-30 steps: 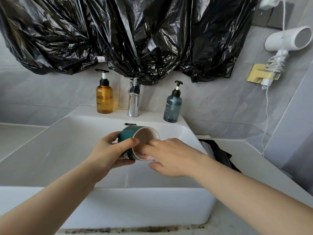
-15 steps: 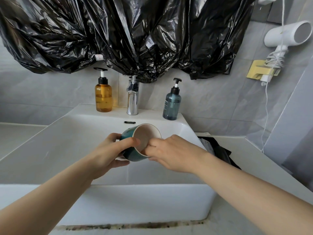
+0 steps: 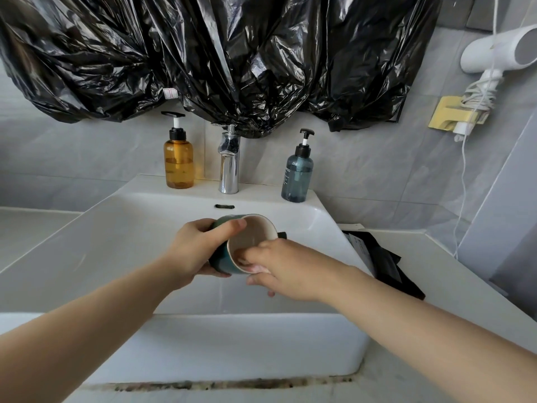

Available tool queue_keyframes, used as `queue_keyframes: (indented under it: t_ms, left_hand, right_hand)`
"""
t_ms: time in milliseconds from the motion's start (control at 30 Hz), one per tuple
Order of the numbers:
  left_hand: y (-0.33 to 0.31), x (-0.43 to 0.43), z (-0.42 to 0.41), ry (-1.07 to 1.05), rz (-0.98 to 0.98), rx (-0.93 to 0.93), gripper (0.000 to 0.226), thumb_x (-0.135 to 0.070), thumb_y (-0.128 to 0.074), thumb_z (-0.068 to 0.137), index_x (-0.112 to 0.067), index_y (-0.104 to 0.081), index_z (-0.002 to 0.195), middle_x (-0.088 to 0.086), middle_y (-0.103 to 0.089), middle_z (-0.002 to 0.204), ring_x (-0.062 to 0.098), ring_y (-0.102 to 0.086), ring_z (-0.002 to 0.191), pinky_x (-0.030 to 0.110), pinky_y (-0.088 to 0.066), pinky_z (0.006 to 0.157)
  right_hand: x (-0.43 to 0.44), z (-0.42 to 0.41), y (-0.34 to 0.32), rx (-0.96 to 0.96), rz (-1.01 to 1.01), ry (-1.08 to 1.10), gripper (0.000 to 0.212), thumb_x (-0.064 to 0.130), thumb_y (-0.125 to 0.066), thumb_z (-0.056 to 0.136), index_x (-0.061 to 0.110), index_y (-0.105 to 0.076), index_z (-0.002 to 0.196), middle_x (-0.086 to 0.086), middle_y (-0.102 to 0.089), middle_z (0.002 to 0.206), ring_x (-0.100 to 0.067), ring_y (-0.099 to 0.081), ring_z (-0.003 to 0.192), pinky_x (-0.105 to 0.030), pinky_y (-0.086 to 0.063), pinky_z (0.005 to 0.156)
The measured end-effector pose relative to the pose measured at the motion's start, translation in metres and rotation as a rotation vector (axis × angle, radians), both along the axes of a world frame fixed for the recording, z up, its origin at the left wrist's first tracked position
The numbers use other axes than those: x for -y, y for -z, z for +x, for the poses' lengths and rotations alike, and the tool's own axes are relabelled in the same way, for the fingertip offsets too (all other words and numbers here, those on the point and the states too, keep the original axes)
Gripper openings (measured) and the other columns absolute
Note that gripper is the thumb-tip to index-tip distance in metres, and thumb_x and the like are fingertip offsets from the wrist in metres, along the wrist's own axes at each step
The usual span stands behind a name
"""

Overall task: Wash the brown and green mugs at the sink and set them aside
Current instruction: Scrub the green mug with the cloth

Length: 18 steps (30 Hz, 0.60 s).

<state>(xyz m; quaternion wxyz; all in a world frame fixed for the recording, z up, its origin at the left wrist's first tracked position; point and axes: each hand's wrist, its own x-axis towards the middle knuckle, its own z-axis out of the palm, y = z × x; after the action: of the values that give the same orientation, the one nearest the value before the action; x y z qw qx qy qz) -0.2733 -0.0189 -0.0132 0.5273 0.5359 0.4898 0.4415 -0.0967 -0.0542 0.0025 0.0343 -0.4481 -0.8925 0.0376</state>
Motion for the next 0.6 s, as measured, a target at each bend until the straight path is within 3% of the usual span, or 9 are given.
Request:
queue_keyframes:
  t_ms: [67,133,233,300,400,467,600]
  left_hand:
    - [0.001,0.000,0.000,-0.018,0.042,0.007,0.077,-0.058,-0.076,0.041,-0.008,-0.070,0.101,0.011,-0.069,0.089,0.025,-0.070,0.073,0.045,-0.062,0.065]
    - [0.001,0.000,0.001,-0.024,0.073,0.019,0.069,-0.053,-0.078,0.048,-0.009,-0.070,0.100,0.009,-0.069,0.087,0.021,-0.069,0.068,0.046,-0.063,0.068]
    - [0.003,-0.004,0.000,-0.004,0.111,0.005,0.057,-0.051,-0.076,0.055,-0.008,-0.067,0.092,0.004,-0.065,0.074,0.011,-0.064,0.057,0.033,-0.060,0.059]
    - [0.005,-0.006,-0.002,0.020,0.128,-0.071,0.059,-0.054,-0.073,0.054,-0.007,-0.065,0.090,-0.004,-0.060,0.063,0.006,-0.057,0.050,0.025,-0.053,0.054]
    - [0.007,-0.009,-0.007,0.175,-0.016,-0.062,0.083,-0.064,-0.072,0.048,-0.004,-0.068,0.104,0.001,-0.067,0.074,0.012,-0.064,0.067,0.030,-0.057,0.073]
    - [0.006,-0.009,-0.008,0.221,-0.079,-0.067,0.085,-0.068,-0.073,0.047,-0.006,-0.071,0.106,0.009,-0.072,0.087,0.016,-0.067,0.074,0.027,-0.055,0.069]
    - [0.007,-0.008,-0.003,0.121,0.018,-0.114,0.066,-0.058,-0.074,0.053,0.000,-0.066,0.083,0.001,-0.052,0.058,0.013,-0.050,0.049,0.019,-0.045,0.049]
  right_hand:
    - [0.002,-0.004,-0.001,-0.177,-0.147,0.047,0.005,0.024,-0.056,0.097,0.022,-0.051,0.097,0.001,-0.056,0.099,-0.019,-0.071,0.065,-0.029,-0.053,0.066]
    - [0.005,-0.005,0.000,-0.231,-0.172,0.068,0.005,0.024,-0.055,0.097,0.022,-0.051,0.095,0.003,-0.057,0.096,-0.018,-0.071,0.062,-0.030,-0.054,0.066]
    - [0.002,-0.002,0.000,-0.009,0.087,0.011,0.011,0.027,-0.050,0.098,0.018,-0.049,0.093,-0.001,-0.057,0.093,-0.023,-0.061,0.072,-0.036,-0.049,0.069]
    - [0.001,0.003,-0.001,0.140,0.235,-0.033,0.013,0.028,-0.045,0.100,0.018,-0.053,0.101,-0.004,-0.057,0.098,-0.030,-0.057,0.081,-0.038,-0.044,0.069]
    - [0.005,0.010,-0.006,0.336,0.320,-0.090,0.024,0.027,-0.039,0.103,0.019,-0.055,0.119,-0.005,-0.057,0.108,-0.032,-0.058,0.087,-0.037,-0.033,0.064]
    - [0.010,0.010,-0.006,0.377,0.328,-0.131,0.025,0.025,-0.040,0.103,0.020,-0.055,0.123,-0.005,-0.057,0.110,-0.031,-0.058,0.087,-0.036,-0.029,0.063]
    - [0.012,0.008,0.000,0.296,0.258,-0.065,0.015,0.027,-0.045,0.101,0.019,-0.057,0.106,-0.003,-0.057,0.102,-0.026,-0.045,0.073,-0.035,-0.033,0.062]
